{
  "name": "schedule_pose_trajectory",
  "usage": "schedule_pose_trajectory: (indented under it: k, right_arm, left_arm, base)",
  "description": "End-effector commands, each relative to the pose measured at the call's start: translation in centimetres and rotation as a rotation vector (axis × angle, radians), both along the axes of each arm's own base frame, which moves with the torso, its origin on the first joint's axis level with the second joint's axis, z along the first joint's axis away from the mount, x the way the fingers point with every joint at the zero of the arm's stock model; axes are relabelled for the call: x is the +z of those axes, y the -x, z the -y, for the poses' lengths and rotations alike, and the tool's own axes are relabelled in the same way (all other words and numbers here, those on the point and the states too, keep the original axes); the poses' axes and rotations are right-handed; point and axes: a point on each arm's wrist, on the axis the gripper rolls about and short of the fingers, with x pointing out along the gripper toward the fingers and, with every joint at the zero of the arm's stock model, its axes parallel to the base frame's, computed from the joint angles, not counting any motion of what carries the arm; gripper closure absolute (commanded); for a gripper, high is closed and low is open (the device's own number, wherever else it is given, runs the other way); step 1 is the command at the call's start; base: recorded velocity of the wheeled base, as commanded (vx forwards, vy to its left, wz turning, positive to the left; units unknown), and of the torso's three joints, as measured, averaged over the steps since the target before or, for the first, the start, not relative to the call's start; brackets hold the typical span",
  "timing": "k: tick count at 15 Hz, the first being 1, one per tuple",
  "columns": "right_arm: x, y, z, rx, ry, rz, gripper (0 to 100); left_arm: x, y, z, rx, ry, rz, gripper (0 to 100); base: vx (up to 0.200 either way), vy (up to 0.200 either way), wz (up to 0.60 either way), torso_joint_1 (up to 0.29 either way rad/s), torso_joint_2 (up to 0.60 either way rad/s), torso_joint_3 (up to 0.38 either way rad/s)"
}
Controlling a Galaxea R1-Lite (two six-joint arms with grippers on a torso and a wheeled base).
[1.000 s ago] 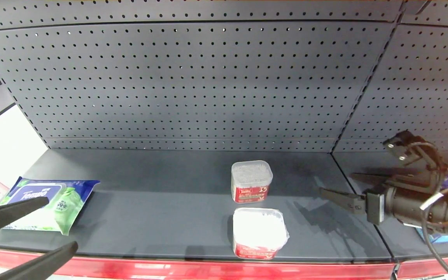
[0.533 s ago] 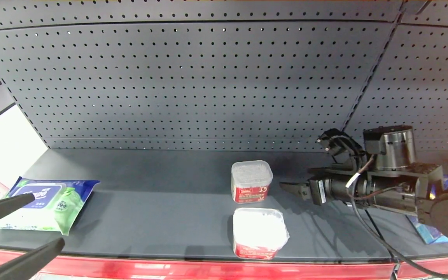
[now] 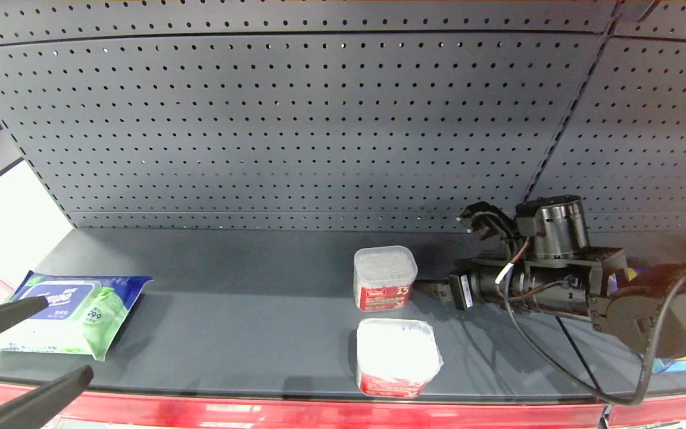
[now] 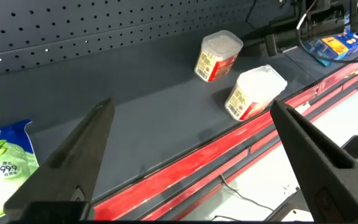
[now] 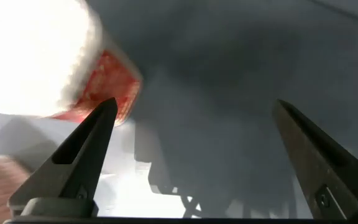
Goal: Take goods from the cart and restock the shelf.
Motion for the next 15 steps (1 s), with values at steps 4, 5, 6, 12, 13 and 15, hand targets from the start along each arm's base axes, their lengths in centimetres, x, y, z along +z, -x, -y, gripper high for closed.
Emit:
schedule_pose_trajectory:
  k: [4,5,6,12,13,15]
  right_arm:
    - [0.0,0.2,-1.2,0.037,-0.004,0.004,0]
    - [0.0,0.2,-1.1,0.034,-0.002,0.001,0]
    - [-0.1,0.2,-1.1,0.032,-0.001,0.000,0]
    - [3.8,4.3,2.6,-0.057,-0.022,0.113,0]
    - [4.4,5.9,3.2,-0.059,-0.024,0.136,0]
    - [4.4,8.3,3.9,-0.080,-0.005,0.156,0]
  left_arm:
    - [0.0,-0.1,0.0,0.000,0.000,-0.002,0]
    - [0.0,-0.1,0.0,0.000,0.000,-0.002,0]
    - [0.0,-0.1,0.0,0.000,-0.001,-0.003,0]
    - [-0.1,0.4,-0.2,-0.003,0.002,0.010,0]
    - [-0.2,0.6,-0.3,-0.003,-0.007,0.006,0]
    - [-0.5,1.1,-0.5,-0.004,-0.021,-0.004,0]
  base:
    - [0.000,0.000,0.00,0.000,0.00,0.000]
    - [0.000,0.000,0.00,0.000,0.00,0.000]
    - [0.000,0.000,0.00,0.000,0.00,0.000]
    - [0.000,0.000,0.00,0.000,0.00,0.000]
    - [0.000,0.000,0.00,0.000,0.00,0.000]
    - [0.000,0.000,0.00,0.000,0.00,0.000]
